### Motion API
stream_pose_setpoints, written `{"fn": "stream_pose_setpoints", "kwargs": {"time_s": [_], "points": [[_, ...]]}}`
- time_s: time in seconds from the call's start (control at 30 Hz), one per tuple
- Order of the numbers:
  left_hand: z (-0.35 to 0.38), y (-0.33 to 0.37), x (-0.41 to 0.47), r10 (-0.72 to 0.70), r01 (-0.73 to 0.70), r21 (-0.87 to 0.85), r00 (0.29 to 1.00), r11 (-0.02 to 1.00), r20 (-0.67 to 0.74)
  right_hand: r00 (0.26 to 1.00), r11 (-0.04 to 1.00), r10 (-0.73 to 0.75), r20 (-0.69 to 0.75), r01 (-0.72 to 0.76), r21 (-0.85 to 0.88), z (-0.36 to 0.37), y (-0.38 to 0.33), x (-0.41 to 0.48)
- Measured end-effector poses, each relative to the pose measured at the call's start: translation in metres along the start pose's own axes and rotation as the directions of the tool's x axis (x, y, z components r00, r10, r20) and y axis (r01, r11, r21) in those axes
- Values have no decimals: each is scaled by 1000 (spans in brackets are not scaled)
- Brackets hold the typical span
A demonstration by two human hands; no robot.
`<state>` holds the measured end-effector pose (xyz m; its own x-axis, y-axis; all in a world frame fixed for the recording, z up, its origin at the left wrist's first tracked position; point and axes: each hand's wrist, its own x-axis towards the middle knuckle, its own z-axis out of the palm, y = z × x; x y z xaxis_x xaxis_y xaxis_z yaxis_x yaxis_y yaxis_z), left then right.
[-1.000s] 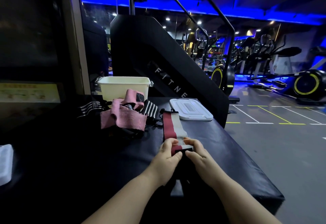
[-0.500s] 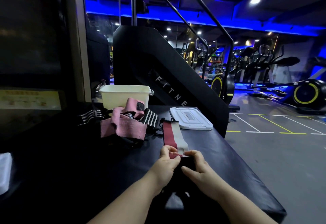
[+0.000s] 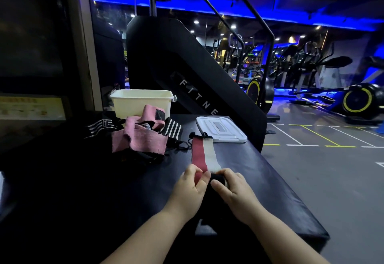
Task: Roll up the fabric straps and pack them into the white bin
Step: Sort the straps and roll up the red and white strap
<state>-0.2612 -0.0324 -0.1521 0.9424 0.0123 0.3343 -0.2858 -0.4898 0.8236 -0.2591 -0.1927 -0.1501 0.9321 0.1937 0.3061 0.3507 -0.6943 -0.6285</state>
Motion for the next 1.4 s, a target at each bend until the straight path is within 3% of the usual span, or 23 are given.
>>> {"fn": "stream_pose_setpoints", "kwargs": {"time_s": [0.2, 0.37, 0.47, 0.57, 0.7, 0.83, 0.93, 1.13, 1.23, 1.4], "points": [[-11, -10, 0, 42, -67, 188, 990, 980, 131, 1000, 1000, 0, -20, 1, 9, 0, 0, 1], [-9, -14, 7, 22, -65, 190, 975, 980, 220, 998, 999, 24, -57, -21, 39, 0, 1, 8], [-8, -11, 9, 2, -50, 207, 974, 977, 225, 967, 976, 196, -162, -177, 127, -10, -1, 25], [-9, -9, 7, -16, -36, 221, 974, 975, 227, 935, 935, 356, -11, -355, 17, -17, -2, 47], [-10, -8, 3, -29, -25, 231, 974, 973, 226, 907, 882, 359, 219, -406, 238, -15, -1, 69], [-10, -5, 2, -40, -17, 239, 972, 971, 230, 859, 772, 400, 319, -503, 388, -15, 8, 86], [-10, -3, 2, -48, -12, 253, 972, 967, 230, 859, 745, 360, 364, -500, 441, -12, 15, 100], [-11, -2, 1, -69, 3, 265, 969, 964, 238, 888, 765, 341, 308, -452, 458, -8, 25, 126], [-11, -1, 0, -74, 6, 274, 968, 962, 238, 904, 861, 337, 263, -409, 302, -5, 32, 141], [-11, 2, 3, -93, 23, 283, 967, 959, 236, 919, 910, 310, 244, -361, 202, -3, 36, 157]]}}
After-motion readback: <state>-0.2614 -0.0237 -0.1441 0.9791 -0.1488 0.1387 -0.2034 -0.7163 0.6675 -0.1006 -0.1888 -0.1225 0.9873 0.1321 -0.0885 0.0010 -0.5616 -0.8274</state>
